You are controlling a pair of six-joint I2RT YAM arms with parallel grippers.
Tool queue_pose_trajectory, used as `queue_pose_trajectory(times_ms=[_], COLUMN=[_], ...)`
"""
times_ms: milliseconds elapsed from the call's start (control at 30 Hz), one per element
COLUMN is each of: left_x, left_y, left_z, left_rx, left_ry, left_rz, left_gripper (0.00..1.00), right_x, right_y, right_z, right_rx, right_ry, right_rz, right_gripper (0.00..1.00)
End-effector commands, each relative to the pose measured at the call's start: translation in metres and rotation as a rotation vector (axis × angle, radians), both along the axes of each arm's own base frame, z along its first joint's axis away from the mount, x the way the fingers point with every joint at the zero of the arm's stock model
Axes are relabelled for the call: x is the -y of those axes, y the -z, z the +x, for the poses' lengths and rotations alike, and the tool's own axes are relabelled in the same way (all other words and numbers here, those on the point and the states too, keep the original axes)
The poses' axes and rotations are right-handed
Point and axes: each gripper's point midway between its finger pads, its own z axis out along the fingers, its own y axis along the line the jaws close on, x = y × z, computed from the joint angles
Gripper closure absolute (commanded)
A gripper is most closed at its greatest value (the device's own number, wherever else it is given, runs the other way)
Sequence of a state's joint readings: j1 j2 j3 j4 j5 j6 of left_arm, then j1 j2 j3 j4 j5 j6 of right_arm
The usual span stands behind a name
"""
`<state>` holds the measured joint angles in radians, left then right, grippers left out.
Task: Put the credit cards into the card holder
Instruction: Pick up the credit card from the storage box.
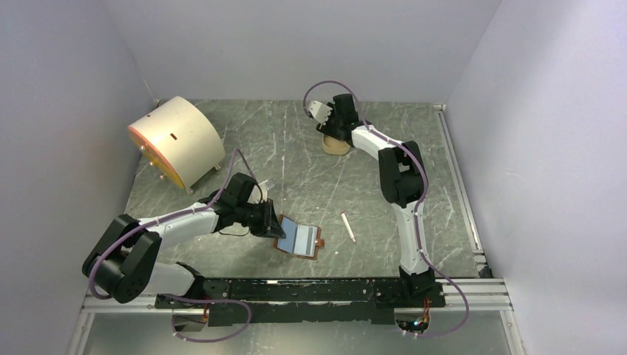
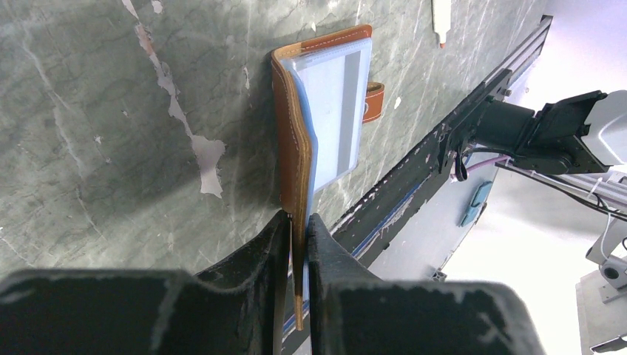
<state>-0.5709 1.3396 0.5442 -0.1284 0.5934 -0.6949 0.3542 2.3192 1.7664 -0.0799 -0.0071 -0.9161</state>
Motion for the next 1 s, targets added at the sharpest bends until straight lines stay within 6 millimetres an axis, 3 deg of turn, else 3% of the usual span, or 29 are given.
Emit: queue_pose_trajectory(times_ms=[0, 133, 333, 967], left_x=[0.007, 0.007, 0.009, 0.008], left_y=[-0.011, -0.011, -0.011, -0.011], left_z=[0.006, 0.005, 0.006, 0.004], left_rx=[0.025, 0.023, 0.020, 0.018], left_ry=[0.013, 0.013, 0.017, 0.014], left_rz=[-0.046, -0.049, -0.061, -0.064], left_gripper=[0.82, 0.82, 0.82, 0.82], right_x=[0.012, 0.012, 0.012, 0.012], right_y=[-0.015, -0.026, -0.042, -0.056], right_z=[0.017, 0.019, 0.017, 0.015], right_rx=[0.069, 0.084, 0.104, 0.117], right_ry=[0.037, 0.041, 0.038, 0.026], right_rz=[-0.024, -0.002, 0.011, 0.008], right_gripper=[0.45, 0.52, 0.53, 0.61])
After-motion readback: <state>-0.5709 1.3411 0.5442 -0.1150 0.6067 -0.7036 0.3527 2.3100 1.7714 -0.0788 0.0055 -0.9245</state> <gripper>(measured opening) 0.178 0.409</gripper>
